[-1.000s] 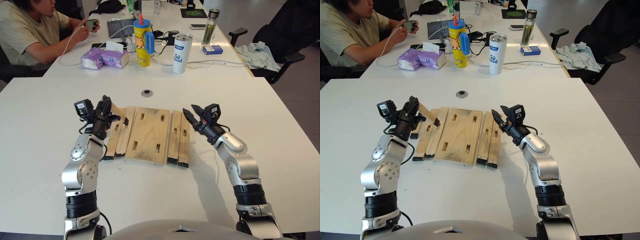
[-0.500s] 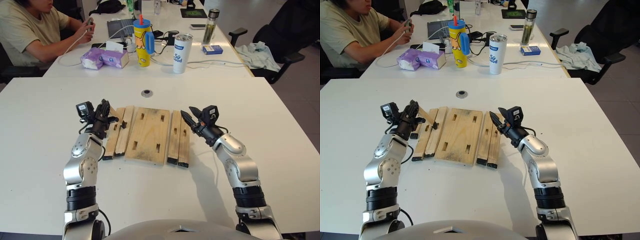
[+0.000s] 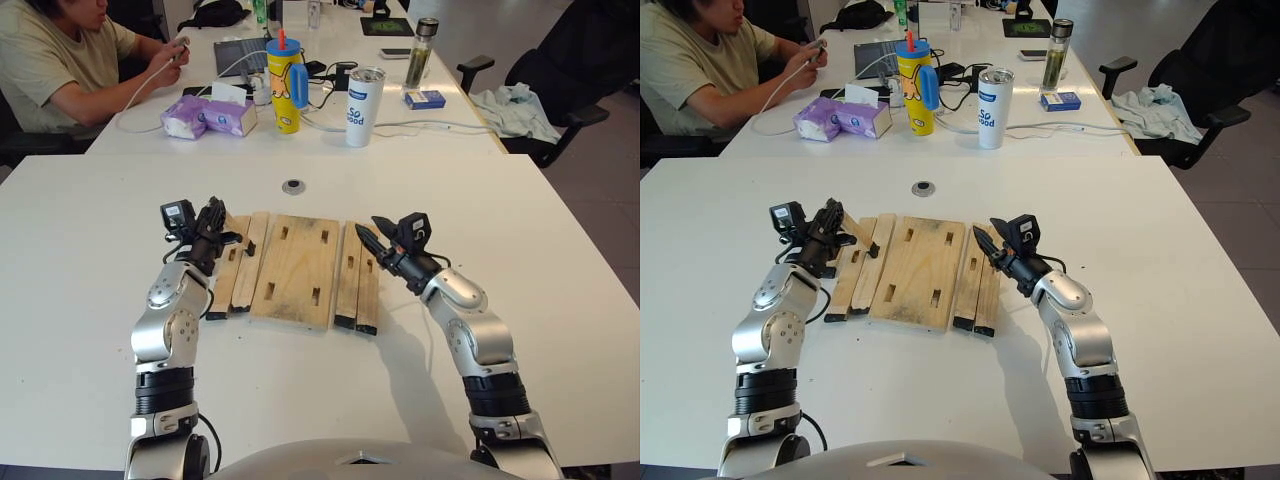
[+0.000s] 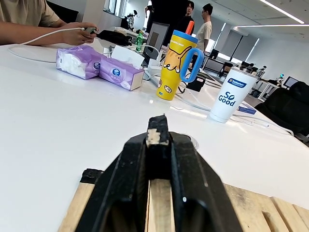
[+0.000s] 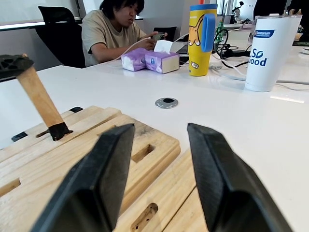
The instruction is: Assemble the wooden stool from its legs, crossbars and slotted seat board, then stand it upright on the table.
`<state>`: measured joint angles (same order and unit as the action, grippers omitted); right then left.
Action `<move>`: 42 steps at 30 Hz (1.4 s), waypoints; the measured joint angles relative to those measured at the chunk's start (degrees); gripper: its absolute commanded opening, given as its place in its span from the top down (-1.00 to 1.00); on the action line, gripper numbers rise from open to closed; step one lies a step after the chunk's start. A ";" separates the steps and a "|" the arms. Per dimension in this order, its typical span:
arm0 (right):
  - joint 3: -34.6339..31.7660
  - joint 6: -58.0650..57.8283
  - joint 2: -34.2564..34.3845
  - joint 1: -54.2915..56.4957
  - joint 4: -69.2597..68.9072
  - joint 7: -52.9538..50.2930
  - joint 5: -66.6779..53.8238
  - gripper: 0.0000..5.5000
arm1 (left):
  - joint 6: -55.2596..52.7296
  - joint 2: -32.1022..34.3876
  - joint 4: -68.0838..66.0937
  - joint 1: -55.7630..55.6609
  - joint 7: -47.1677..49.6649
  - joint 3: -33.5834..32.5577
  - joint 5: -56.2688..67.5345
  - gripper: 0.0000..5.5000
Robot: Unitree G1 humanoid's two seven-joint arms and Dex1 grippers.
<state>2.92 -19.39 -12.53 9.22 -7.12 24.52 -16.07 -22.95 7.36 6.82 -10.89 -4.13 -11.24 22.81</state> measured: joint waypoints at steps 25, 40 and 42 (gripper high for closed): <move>2.06 -1.04 -0.03 -0.42 -1.35 -0.08 1.64 0.26 | 6.96 1.07 -3.25 5.77 -0.09 10.18 -15.08 0.48; 2.08 -0.97 0.83 -0.29 -0.46 -0.16 1.65 0.26 | 8.97 0.87 6.50 -1.94 1.59 4.58 -13.62 0.30; 2.11 -0.95 1.10 -0.19 -0.08 -0.20 1.69 0.26 | 7.05 1.13 6.80 -6.43 1.46 3.65 -12.15 0.30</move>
<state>5.04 -20.34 -11.43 9.03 -7.20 24.32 -14.39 -15.90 8.49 13.62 -17.32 -2.67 -7.59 10.66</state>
